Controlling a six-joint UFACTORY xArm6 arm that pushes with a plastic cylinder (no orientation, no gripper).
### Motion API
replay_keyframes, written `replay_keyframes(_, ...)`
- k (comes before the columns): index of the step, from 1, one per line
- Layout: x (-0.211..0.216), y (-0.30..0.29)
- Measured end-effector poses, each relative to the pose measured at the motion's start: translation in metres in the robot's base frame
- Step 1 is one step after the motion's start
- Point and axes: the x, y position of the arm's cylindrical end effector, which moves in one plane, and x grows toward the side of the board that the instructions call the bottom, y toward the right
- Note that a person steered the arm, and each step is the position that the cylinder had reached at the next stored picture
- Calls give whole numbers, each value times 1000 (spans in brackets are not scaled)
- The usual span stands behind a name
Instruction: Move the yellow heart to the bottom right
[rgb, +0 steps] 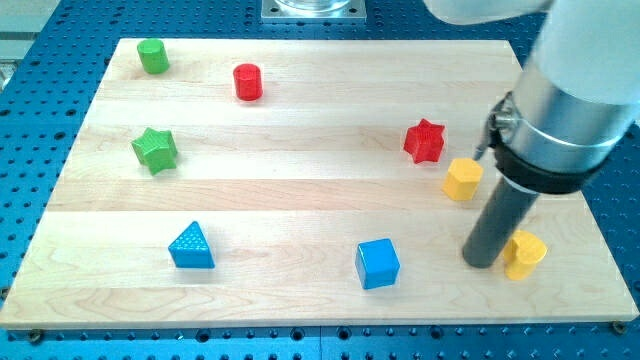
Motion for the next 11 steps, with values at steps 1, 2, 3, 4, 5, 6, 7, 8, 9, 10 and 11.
replay_keyframes(1,20,20)
replay_keyframes(2,23,27)
replay_keyframes(3,15,25)
replay_keyframes(4,3,29)
replay_keyframes(5,-10,29)
replay_keyframes(6,-10,45)
replay_keyframes(7,-6,45)
replay_keyframes(8,6,51)
replay_keyframes(9,19,51)
replay_keyframes(10,8,4)
replay_keyframes(11,-28,-45)
